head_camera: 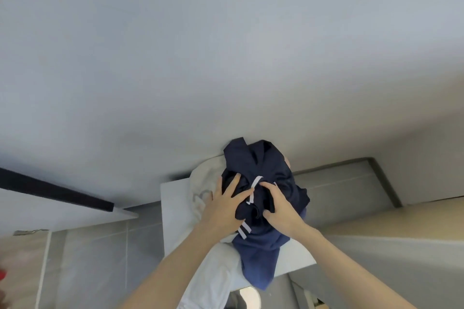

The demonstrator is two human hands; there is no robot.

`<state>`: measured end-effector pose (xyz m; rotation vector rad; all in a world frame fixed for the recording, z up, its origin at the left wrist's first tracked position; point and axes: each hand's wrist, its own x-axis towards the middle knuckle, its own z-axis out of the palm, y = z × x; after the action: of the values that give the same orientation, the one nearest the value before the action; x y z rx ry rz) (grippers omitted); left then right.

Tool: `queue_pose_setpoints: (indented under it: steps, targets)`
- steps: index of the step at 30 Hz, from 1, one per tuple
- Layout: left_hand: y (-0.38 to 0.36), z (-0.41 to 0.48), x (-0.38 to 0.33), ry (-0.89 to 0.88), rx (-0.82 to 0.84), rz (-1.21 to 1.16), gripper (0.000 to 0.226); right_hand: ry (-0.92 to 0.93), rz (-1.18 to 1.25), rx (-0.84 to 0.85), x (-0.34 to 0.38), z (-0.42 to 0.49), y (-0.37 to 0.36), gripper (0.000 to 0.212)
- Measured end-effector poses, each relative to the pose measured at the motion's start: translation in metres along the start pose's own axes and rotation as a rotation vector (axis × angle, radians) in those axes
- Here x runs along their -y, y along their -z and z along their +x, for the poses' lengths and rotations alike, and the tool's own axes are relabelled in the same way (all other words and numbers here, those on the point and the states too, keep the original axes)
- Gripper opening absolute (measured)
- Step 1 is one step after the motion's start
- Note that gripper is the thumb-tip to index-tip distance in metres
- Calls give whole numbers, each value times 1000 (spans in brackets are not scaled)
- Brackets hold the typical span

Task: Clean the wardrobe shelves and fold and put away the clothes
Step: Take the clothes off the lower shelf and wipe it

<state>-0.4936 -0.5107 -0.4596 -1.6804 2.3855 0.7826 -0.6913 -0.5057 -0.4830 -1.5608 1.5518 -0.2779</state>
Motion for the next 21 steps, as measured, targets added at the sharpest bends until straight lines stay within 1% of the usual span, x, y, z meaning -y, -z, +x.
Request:
queue_pose_setpoints:
  steps: [3, 6, 8, 12, 14, 16, 19, 20, 21]
  targets:
    - [-23, 21, 11, 12, -12, 73, 65, -49, -92, 54, -24, 21, -21, 71]
    - [-50, 38, 26, 36, 26, 117, 65, -90, -125, 116, -39, 42, -40, 71]
    - [-66, 42, 37, 51, 51, 173, 66, -88, -127, 183, -51, 51, -52, 72]
    - [-90, 44, 43, 59, 73, 241, 67, -112, -204, 369, -71, 56, -55, 83]
    - [-94, 41, 40, 52, 70, 231, 67, -132, -200, 424, -71, 57, -48, 81]
    - [-89, 37, 39, 18, 69, 193, 69, -124, -221, 411, -66, 53, -40, 74]
    - [-75, 21, 44, -52, 110, 41, 74, -80, -303, 273, -48, 33, -33, 56]
    - [-69, 12, 47, -74, 92, -20, 77, -74, -322, 219, -41, 23, -31, 50]
    - [-64, 1, 49, -94, 37, -83, 77, -66, -335, 163, -34, 11, -30, 47]
